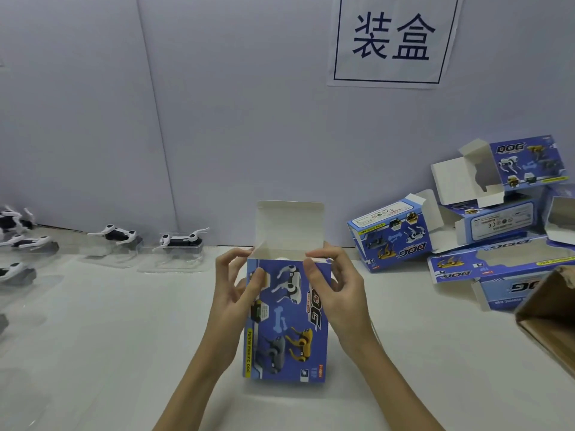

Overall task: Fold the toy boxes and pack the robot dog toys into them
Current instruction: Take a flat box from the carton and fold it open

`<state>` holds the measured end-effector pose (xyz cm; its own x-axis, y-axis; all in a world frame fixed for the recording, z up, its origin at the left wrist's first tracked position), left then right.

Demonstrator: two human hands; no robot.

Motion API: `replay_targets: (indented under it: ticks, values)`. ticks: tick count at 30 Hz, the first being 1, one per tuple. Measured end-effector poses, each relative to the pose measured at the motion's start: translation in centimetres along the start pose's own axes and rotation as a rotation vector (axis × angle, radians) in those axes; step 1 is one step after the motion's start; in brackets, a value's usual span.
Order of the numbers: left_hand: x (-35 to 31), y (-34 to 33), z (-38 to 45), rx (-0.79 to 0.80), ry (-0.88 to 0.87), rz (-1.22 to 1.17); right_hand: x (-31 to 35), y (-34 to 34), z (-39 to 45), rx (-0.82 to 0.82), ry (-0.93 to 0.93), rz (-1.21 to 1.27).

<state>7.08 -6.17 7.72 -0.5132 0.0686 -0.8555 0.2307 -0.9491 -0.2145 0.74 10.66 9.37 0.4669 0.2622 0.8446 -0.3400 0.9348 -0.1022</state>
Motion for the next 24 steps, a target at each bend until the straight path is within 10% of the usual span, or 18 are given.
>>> replay_targets:
  ticks: [24]
  values:
    - [-0.9,0.8,0.3,-0.039,0.002,-0.037,1.2,1.1,0.7,0.126,0.017,-0.187]
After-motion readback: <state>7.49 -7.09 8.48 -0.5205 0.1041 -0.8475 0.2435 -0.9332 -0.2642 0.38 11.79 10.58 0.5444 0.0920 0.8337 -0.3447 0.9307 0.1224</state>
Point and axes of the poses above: each hand's wrist, its own z-axis towards the middle knuckle, its own y-axis out of the back of the hand, x = y × z, the point moved 1 cm from there along z, towards the middle knuckle, and after that the axes turned 2 degrees about x, right-handed, at the moved point
